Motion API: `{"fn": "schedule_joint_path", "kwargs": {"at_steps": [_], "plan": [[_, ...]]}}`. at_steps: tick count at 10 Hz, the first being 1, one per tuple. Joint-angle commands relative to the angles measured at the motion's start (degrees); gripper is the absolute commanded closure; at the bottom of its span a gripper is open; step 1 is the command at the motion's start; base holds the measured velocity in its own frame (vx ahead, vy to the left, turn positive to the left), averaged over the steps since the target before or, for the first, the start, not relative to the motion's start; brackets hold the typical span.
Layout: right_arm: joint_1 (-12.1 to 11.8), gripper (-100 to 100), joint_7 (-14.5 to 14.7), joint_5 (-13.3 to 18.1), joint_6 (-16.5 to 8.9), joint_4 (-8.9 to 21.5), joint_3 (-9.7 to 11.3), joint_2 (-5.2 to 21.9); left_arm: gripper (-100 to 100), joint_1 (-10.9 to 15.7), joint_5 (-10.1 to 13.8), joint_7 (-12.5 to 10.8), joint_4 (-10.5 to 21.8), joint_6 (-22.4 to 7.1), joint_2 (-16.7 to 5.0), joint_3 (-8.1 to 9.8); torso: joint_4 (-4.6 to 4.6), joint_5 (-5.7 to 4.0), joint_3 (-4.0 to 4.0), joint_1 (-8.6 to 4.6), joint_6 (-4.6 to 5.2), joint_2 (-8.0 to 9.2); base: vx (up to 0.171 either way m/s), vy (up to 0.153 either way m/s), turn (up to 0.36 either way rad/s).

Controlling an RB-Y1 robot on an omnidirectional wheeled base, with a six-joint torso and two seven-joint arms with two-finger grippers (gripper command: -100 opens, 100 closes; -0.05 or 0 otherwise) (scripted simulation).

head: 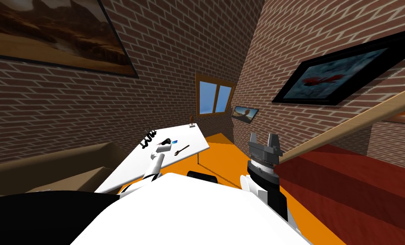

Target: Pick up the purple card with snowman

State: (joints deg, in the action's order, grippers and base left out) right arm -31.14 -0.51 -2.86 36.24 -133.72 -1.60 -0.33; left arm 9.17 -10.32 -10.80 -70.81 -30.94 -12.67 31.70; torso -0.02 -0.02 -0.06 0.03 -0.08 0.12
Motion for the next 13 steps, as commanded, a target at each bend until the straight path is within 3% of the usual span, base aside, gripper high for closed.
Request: {"fn": "schedule_joint_path", "kwargs": {"at_steps": [1,4,5,6,13], "plan": [[0.0,0,0.0,0.0,0.0,0.0,0.0,0.0,100,0.0,0.0,0.0,0.0,0.0,0.0,0.0,0.0,0.0,0.0,0.0,0.0,0.0,0.0,0.0,0.0],[0.0,0,0.0,0.0,0.0,0.0,0.0,0.0,100,0.0,0.1,-0.1,0.0,0.0,0.0,0.04,0.0,-0.04,-0.02,-0.03,0.03,0.05,0.0,0.0,0.0],[0.0,0,0.0,0.0,0.0,0.0,0.0,0.0,0,0.0,0.0,-0.1,0.0,0.0,0.0,0.04,-0.01,-0.04,-0.03,-0.02,0.03,0.05,0.0,0.0,0.0],[0.0,0,0.0,0.0,0.0,0.0,0.0,0.0,100,-0.3,-1.0,-2.3,-0.8,-1.1,-0.4,-0.88,-0.01,-0.04,-0.03,-0.02,0.02,0.05,-0.045,0.001,-0.111],[0.0,0,0.0,0.0,0.0,0.0,0.0,0.0,100,-1.2,-4.0,-8.7,-3.1,-4.2,-1.7,-3.4,-0.05,-0.05,-0.15,-0.05,0.01,0.27,-0.056,0.002,-0.062]]}}
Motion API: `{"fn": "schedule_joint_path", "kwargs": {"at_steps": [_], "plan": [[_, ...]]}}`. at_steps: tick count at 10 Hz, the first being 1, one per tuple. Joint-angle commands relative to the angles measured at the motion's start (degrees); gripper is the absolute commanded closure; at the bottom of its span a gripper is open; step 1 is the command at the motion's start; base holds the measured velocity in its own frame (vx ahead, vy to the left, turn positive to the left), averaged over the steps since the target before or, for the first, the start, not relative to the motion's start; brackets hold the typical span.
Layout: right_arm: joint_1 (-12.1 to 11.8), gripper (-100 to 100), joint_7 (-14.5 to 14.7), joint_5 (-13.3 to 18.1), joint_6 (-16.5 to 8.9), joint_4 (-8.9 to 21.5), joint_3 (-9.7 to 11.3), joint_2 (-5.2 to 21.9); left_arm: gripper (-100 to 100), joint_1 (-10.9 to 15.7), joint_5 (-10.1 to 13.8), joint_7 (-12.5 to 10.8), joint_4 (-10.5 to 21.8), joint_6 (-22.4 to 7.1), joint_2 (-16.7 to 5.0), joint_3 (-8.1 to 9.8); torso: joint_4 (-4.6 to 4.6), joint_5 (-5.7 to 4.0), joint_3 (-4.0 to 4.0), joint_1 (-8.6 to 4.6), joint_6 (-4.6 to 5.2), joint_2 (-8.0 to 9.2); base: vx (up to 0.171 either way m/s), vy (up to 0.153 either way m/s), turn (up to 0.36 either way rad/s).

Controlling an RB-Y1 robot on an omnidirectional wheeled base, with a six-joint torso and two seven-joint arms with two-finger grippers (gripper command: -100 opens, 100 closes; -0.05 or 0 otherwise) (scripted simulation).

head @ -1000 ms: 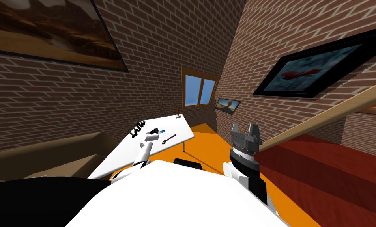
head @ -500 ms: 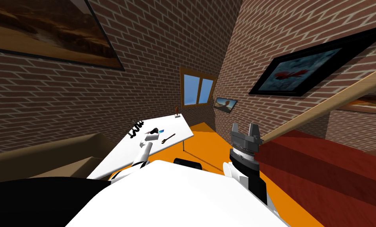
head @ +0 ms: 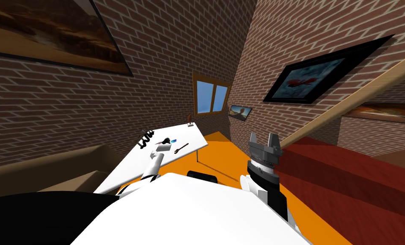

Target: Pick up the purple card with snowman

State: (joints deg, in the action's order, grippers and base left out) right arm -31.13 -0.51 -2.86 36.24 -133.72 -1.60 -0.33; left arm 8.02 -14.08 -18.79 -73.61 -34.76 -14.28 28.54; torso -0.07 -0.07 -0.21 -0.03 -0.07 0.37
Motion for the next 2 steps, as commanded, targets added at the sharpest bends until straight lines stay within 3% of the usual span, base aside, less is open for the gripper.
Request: {"fn": "schedule_joint_path", "kwargs": {"at_steps": [1,2], "plan": [[0.0,0,0.0,0.0,0.0,0.0,0.0,0.0,100,0.0,0.0,0.0,0.0,0.0,0.0,0.0,0.0,0.0,0.0,0.0,0.0,0.0,-0.019,-0.002,-0.013],[0.0,0,0.0,0.0,0.0,0.0,0.0,0.0,0,0.0,-0.1,-0.2,0.0,-0.1,0.0,-0.06,0.01,0.0,0.04,0.02,-0.02,-0.07,0.0,0.0,0.0]]}}
